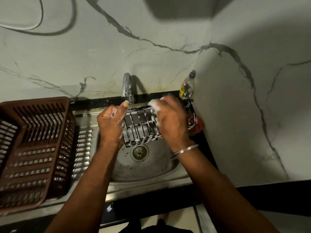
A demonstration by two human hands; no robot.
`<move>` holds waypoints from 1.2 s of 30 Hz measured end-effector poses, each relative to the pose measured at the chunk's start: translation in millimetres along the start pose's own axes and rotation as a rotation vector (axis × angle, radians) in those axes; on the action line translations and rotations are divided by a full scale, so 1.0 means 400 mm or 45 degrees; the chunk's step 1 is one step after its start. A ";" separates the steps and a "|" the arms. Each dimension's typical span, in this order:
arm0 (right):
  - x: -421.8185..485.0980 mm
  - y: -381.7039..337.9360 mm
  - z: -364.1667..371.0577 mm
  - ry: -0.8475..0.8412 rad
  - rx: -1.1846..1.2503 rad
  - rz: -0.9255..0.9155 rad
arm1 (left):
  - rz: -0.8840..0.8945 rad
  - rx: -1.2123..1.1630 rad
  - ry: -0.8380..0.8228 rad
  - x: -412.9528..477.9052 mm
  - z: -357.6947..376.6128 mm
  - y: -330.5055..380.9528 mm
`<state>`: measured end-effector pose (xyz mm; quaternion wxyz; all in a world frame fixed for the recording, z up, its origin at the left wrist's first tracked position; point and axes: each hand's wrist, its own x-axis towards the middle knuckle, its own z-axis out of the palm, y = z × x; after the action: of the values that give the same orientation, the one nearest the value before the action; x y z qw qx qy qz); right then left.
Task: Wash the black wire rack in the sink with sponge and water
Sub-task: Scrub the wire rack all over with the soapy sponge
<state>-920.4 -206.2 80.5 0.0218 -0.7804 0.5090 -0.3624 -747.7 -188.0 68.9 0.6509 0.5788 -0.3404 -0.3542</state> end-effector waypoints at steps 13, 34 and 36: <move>-0.004 -0.010 -0.010 0.161 0.027 0.003 | -0.018 -0.039 0.010 0.014 -0.015 -0.010; 0.057 0.004 -0.001 -0.395 0.023 -0.113 | 0.237 0.758 -0.552 0.056 -0.020 0.040; 0.057 0.000 0.013 -0.453 -0.025 -0.171 | 0.336 1.110 -0.788 0.064 -0.020 0.064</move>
<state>-912.4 -226.4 88.8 0.0796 -0.8647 0.4474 -0.2142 -725.9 -203.9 94.6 0.2593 0.6160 -0.7008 -0.2493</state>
